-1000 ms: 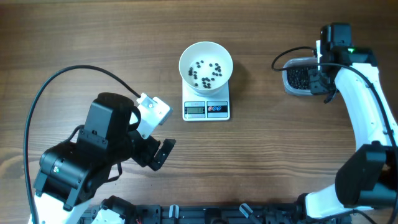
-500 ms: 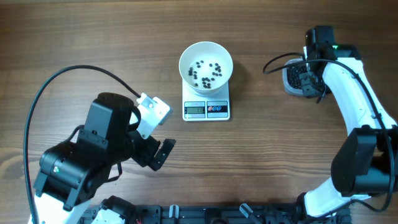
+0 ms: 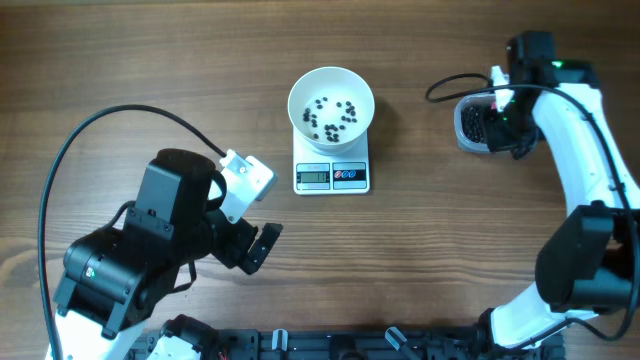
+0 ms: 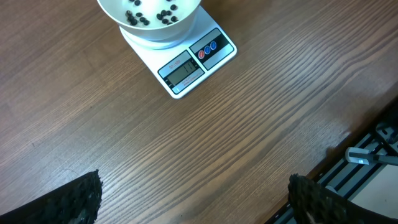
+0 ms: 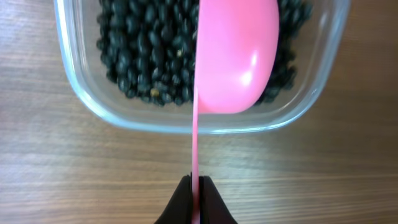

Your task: Scoop item into bowl and weigh 150g on scale

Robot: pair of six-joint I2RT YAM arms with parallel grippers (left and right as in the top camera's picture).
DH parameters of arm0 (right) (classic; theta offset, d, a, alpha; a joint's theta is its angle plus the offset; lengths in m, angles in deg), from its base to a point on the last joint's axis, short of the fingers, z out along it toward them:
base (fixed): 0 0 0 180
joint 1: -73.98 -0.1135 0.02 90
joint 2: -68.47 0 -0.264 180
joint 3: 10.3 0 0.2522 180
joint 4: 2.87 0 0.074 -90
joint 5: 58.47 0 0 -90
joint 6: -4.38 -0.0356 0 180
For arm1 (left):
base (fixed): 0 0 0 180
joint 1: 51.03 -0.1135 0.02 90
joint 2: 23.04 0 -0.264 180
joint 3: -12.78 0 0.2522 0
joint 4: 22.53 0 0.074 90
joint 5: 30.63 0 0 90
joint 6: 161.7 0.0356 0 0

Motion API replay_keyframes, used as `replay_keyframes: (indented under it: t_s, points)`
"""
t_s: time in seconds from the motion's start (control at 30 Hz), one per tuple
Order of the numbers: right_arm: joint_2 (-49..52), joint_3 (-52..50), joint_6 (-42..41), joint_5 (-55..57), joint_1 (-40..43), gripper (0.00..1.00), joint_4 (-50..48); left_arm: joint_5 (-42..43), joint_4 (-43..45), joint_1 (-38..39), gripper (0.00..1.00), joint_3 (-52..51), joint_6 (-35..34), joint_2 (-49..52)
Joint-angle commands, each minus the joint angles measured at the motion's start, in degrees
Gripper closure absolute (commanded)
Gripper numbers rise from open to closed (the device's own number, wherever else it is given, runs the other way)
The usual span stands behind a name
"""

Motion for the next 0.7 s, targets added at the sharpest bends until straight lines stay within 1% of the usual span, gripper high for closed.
replay_keyframes:
  t_s: [0.0, 0.13, 0.47, 0.67]
  points:
    - [0.92, 1.09, -0.92, -6.23, 3.87, 0.96, 1.11, -0.15, 0.07, -0.42, 0.00, 0.70, 0.85, -0.31]
    - [0.92, 0.61, -1.27, -6.78, 6.08, 0.95, 1.79, -0.15, 0.07, -0.42, 0.00, 0.70, 0.85, -0.31]
    - [0.94, 0.52, 0.85, -15.13, 6.03, 0.96, 3.45, -0.15, 0.04, -0.42, 0.00, 0.70, 0.85, -0.31]
    - [5.01, 0.52, -0.13, -19.10, 5.99, 0.96, 2.69, -0.15, 0.04, -0.42, 0.00, 0.70, 0.85, -0.31]
